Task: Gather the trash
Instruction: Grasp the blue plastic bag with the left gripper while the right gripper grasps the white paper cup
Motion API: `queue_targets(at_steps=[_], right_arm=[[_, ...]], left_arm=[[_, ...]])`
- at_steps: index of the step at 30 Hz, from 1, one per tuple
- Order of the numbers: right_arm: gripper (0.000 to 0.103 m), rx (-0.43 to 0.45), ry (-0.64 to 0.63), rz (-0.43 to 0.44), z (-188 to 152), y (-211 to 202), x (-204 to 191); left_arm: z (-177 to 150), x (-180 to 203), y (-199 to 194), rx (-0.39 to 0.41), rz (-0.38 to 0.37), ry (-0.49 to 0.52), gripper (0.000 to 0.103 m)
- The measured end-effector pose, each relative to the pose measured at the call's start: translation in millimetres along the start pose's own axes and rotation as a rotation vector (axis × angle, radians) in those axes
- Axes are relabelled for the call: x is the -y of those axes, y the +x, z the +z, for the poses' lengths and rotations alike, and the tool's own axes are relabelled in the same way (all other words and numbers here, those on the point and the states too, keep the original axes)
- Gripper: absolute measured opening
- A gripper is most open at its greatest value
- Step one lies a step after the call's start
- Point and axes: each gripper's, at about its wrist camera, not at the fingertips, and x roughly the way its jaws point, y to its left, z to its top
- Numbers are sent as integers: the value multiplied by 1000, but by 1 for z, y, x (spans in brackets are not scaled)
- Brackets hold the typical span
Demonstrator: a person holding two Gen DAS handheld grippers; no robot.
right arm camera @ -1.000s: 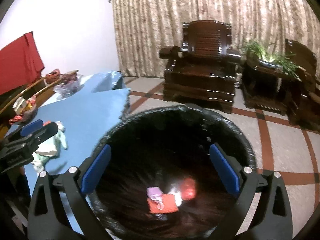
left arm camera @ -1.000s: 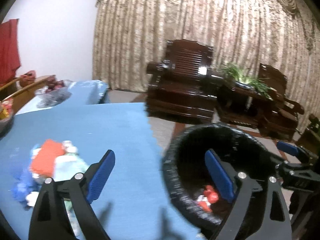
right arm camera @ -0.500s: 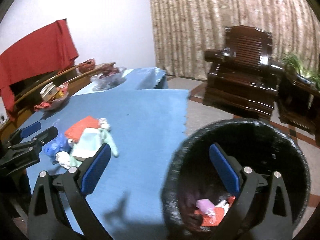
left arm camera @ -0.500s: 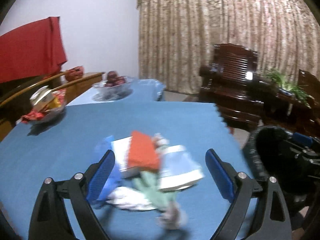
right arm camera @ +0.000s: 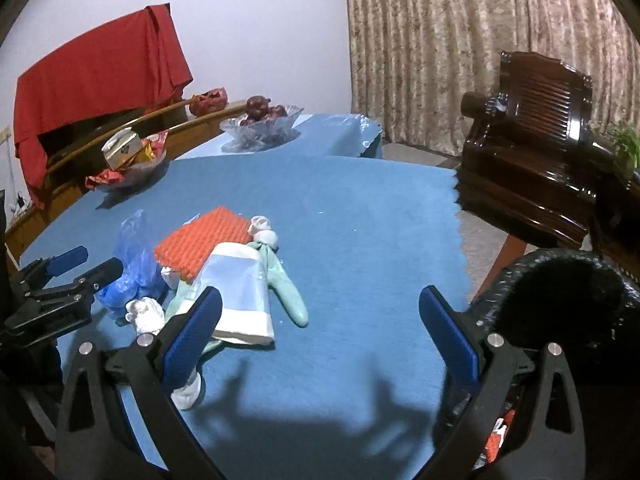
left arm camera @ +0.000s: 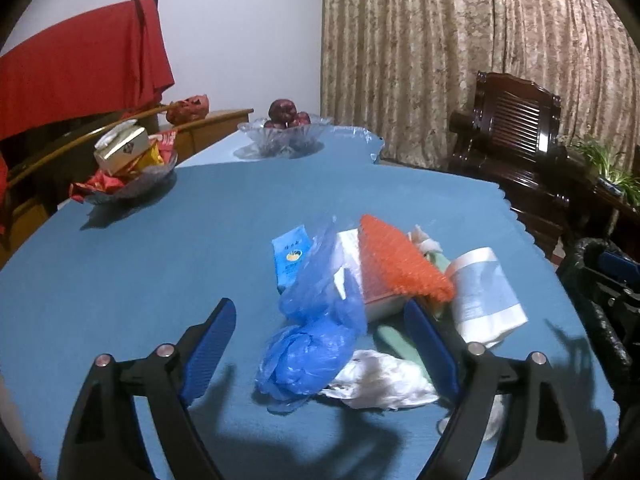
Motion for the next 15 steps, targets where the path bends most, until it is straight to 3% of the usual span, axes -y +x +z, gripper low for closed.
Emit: queue_targets(at_steps=[7, 15], right_arm=[[96, -49, -39, 20, -4, 29, -17], [76, -121, -63, 61, -14, 57, -28]], left_arm=[[-7, -11, 22, -46, -10, -28, 78], [-9, -16, 37, -83, -44, -45, 62]])
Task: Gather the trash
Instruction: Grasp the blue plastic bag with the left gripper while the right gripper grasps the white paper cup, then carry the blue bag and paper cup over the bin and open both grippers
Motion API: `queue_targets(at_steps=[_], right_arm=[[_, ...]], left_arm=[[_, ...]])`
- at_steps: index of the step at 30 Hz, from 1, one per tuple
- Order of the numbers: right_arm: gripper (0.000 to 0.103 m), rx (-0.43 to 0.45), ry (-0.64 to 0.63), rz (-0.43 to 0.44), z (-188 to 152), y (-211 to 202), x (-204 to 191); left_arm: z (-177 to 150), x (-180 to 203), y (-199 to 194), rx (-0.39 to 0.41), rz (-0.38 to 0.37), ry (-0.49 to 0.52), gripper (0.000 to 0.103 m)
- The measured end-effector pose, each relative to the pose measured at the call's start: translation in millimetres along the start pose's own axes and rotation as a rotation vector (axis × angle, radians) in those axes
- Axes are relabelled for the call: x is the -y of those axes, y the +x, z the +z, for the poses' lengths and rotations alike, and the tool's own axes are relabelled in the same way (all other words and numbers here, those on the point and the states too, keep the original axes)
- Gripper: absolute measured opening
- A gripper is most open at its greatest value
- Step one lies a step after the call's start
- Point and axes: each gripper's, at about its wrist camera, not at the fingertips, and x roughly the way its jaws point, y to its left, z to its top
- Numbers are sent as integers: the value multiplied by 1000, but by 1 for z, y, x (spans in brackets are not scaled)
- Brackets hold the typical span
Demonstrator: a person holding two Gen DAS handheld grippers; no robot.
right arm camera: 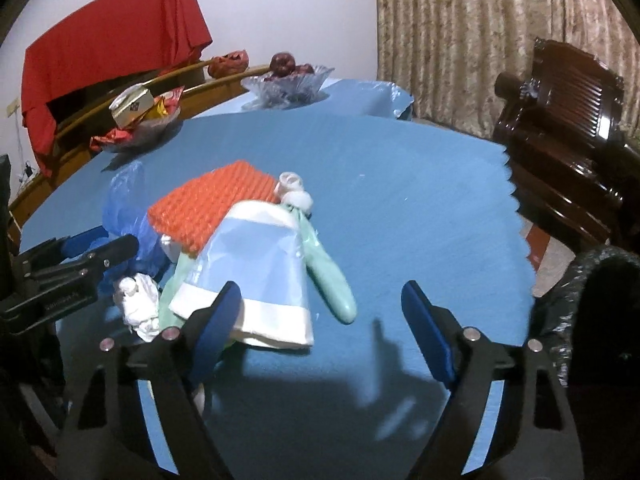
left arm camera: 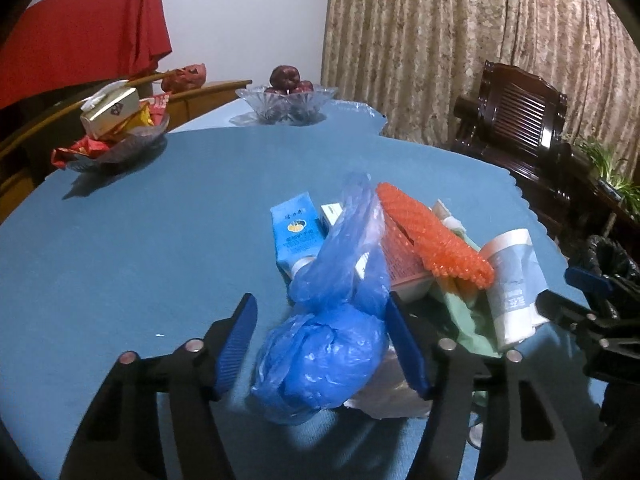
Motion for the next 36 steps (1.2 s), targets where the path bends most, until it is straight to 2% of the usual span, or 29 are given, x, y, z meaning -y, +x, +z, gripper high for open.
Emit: queue_targets(at_steps=[4, 6, 9, 13, 19, 25, 29, 36], right_arm=[[67, -30, -7, 24, 1, 8, -3], [54, -41, -8, 39, 1, 11, -4], [42, -56, -19, 60, 1, 14, -6], [32, -60, -36, 85, 2, 12, -12], [30, -80, -15, 113, 2, 17, -13], [14, -75, -15, 131, 6, 12, -14], [9, -28, -29, 139, 12, -4, -17], [8, 46, -56, 140, 23, -35, -19]], left_arm=[[1, 0, 5, -6, -13, 2, 58], [1, -1, 8, -13, -22, -1, 54], [2, -2, 10, -20, -33, -7, 48], [3, -2, 8, -15, -36, -12, 42], [3, -3, 8, -15, -36, -14, 40], [4, -4, 4, -2, -26, -25, 34], [7, -10, -5, 24, -10, -45, 31], [20, -10, -29, 79, 7, -51, 31]])
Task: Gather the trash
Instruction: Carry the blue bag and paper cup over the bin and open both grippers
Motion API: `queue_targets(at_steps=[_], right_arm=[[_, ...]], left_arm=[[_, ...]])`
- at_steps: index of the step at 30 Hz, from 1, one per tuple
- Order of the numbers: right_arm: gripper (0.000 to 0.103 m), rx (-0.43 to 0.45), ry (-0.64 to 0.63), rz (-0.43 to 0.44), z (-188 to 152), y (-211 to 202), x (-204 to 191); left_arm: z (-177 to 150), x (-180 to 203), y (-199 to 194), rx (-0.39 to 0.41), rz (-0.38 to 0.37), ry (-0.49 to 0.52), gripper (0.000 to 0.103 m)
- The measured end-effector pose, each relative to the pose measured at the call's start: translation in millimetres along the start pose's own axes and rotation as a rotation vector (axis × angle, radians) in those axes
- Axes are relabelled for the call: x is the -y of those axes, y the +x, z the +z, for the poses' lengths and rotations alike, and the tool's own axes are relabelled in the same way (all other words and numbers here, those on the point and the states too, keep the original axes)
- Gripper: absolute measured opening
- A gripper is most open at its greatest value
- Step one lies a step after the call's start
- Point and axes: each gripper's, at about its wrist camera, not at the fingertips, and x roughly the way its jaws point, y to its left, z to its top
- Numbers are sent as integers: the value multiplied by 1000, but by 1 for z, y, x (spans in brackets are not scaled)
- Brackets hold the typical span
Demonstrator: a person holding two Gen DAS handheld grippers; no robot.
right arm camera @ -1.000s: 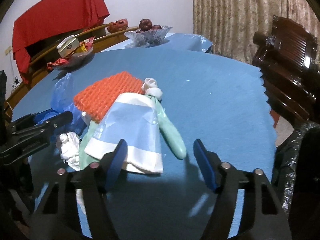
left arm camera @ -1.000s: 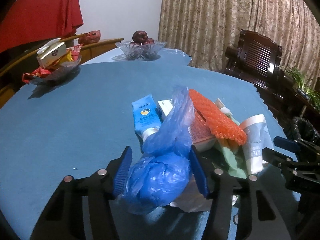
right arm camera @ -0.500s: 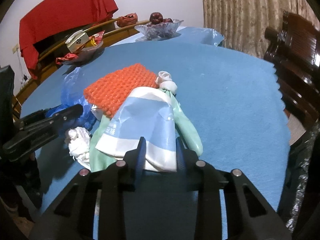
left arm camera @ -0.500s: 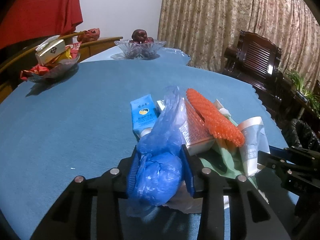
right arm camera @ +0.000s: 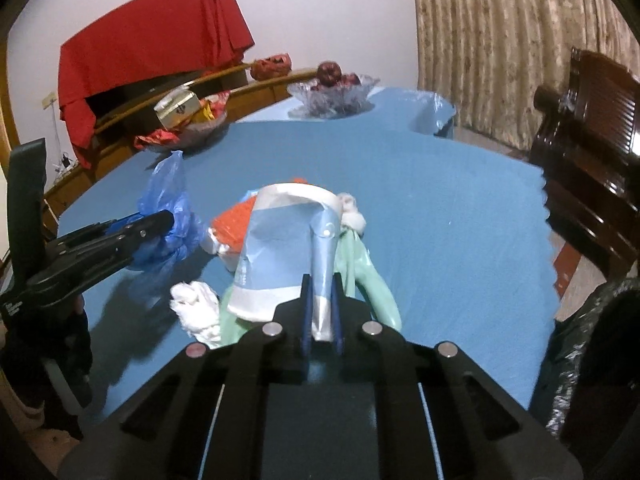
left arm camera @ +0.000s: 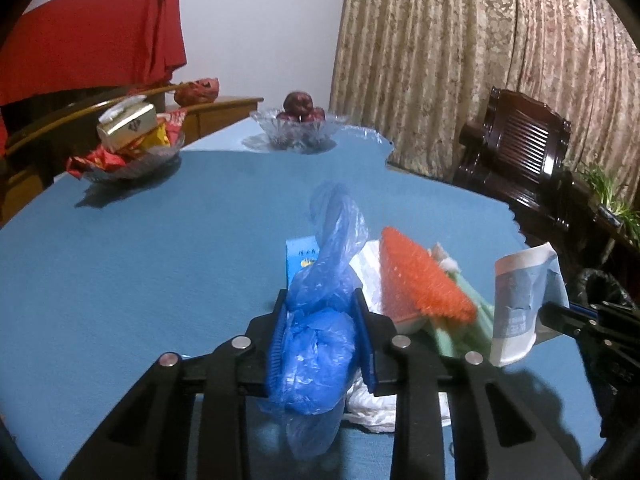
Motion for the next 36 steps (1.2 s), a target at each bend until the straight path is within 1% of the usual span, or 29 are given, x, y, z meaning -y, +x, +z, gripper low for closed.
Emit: queue_targets(at_steps=[8, 18, 30, 36], right_arm=[[8, 56, 13, -25, 5, -36, 7], [8, 97, 56, -76, -2, -78, 23], [8, 139, 107, -192, -20, -127, 65], [8, 145, 146, -268, -37, -153, 95]], left_arm=[[11, 25, -30, 34, -41, 26, 30], [15, 75, -46, 50, -145, 64, 30], [13, 135, -48, 47, -246, 115, 30], [10, 176, -48, 34, -323, 146, 30]])
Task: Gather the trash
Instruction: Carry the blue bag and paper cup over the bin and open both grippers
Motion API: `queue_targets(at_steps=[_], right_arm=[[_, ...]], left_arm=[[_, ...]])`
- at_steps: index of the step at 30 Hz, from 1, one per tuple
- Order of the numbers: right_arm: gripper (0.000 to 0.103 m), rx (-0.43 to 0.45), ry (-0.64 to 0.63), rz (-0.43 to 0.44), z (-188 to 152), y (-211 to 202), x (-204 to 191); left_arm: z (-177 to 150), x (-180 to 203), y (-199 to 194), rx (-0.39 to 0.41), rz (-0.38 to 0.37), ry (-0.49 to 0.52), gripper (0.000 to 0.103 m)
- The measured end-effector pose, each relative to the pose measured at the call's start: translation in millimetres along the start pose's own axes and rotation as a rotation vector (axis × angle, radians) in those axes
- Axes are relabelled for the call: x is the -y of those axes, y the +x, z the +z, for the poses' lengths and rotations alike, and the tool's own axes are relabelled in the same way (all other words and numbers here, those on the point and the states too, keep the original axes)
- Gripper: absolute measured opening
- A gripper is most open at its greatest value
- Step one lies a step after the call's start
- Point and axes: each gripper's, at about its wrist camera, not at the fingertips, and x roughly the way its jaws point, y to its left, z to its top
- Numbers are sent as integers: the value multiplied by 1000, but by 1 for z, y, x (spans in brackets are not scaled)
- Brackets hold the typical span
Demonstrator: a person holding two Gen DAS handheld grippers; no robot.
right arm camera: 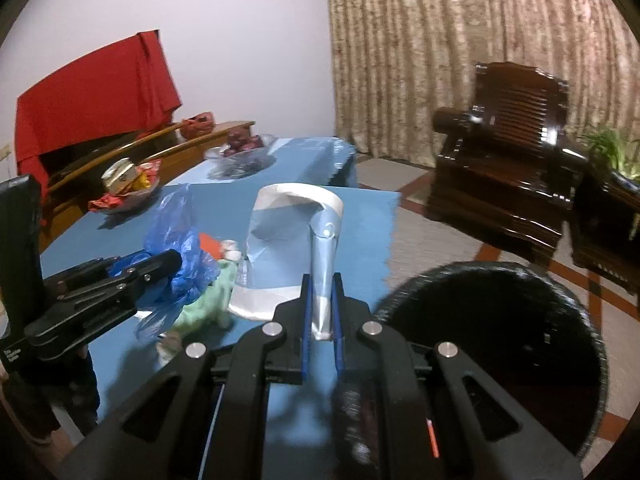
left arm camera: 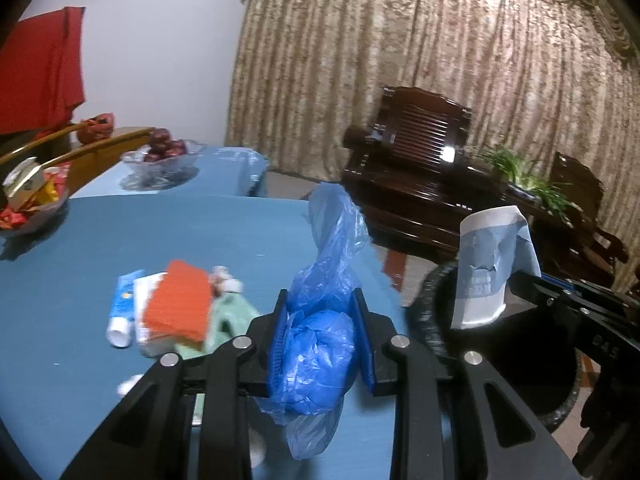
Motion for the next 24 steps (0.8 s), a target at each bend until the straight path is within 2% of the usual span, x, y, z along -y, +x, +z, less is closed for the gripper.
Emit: queue_targets(at_steps=[16, 24], right_arm=[[8, -20, 100, -204, -37, -43, 89], [8, -46, 164, -269, -58, -46, 126]], left_arm=[[6, 103, 37, -15, -201, 65, 30], [2, 150, 61, -47, -288, 104, 30]])
